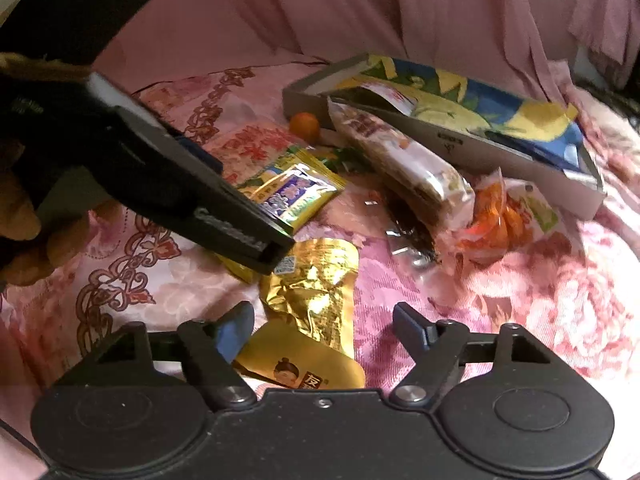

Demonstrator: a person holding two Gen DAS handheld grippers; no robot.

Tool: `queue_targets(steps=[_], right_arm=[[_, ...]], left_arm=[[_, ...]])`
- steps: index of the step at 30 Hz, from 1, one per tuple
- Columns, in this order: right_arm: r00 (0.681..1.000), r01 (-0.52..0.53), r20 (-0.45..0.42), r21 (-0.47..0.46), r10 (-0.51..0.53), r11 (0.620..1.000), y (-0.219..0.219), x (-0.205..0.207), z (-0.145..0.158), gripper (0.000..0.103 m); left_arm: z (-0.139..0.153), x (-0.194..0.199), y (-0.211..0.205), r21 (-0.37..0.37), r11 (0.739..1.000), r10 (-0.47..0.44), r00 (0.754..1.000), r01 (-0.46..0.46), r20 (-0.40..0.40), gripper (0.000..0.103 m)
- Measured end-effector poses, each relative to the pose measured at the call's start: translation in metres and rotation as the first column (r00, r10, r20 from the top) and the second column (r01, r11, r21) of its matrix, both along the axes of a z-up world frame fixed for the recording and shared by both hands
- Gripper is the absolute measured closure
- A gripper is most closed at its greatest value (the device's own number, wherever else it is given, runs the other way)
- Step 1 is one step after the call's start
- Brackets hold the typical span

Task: Organize snacks
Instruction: 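Close the left gripper on the biscuit packet while the right gripper grasps the gold foil packet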

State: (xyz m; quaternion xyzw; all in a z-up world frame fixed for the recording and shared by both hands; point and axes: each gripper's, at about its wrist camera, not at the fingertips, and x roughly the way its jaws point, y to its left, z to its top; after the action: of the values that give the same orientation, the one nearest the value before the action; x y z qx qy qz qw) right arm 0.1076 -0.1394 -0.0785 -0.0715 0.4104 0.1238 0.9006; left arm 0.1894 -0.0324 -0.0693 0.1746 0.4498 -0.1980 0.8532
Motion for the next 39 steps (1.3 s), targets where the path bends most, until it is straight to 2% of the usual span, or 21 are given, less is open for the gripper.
queue_targets(steps=[4,6,10,17,20,21,22,24,30,35,39], right_arm=[[1.000,-0.009,0.004,-0.009,0.009,1.000,0.002,0.000,-0.001,0.029],[1.000,-0.007,-0.003,-0.006,0.007,1.000,0.002,0.001,-0.002,0.030],[1.000,-0.005,-0.005,-0.007,0.005,1.000,0.002,0.002,-0.003,0.030],[1.000,-0.017,0.004,-0.029,0.017,0.999,0.006,0.000,-0.005,0.030],[1.000,-0.027,0.003,-0.035,0.028,0.999,0.008,-0.001,-0.005,0.035],[0.999,-0.032,0.004,-0.038,0.032,0.999,0.009,-0.001,-0.005,0.040],[0.999,-0.037,0.006,-0.042,0.037,0.998,0.010,-0.002,-0.004,0.048],[0.999,-0.038,0.014,-0.060,0.039,0.997,0.011,-0.003,-0.003,0.052],[1.000,-0.006,0.016,-0.076,0.007,0.997,0.007,-0.001,-0.002,0.053],[1.000,0.008,0.005,-0.059,-0.007,0.998,0.003,0.002,-0.005,0.050],[1.000,0.010,0.006,-0.052,-0.010,0.999,0.003,0.002,-0.004,0.054]], left_arm=[[0.000,-0.001,-0.003,-0.003,1.000,-0.023,1.000,0.023,-0.003,0.029],[-0.002,-0.001,-0.004,-0.001,1.000,-0.029,1.000,0.029,-0.007,0.024],[-0.004,0.000,-0.007,0.002,0.999,-0.037,0.999,0.037,-0.002,0.023],[-0.004,0.002,-0.003,0.002,1.000,-0.013,1.000,0.013,0.023,0.039],[-0.004,0.001,-0.002,0.016,1.000,-0.003,0.999,0.002,0.034,0.051],[-0.003,0.002,-0.001,0.012,1.000,0.003,0.999,-0.003,0.033,0.054],[-0.002,0.002,0.000,0.001,1.000,0.010,1.000,-0.010,0.028,0.055],[0.000,0.003,0.004,-0.022,0.999,0.031,0.999,-0.031,0.012,0.055],[0.001,0.003,0.007,-0.035,0.998,0.052,0.999,-0.052,0.002,0.055],[0.001,0.002,0.005,-0.023,0.999,0.039,0.999,-0.039,0.012,0.055],[0.003,0.003,0.009,-0.057,0.997,0.053,0.999,-0.053,0.002,0.056]])
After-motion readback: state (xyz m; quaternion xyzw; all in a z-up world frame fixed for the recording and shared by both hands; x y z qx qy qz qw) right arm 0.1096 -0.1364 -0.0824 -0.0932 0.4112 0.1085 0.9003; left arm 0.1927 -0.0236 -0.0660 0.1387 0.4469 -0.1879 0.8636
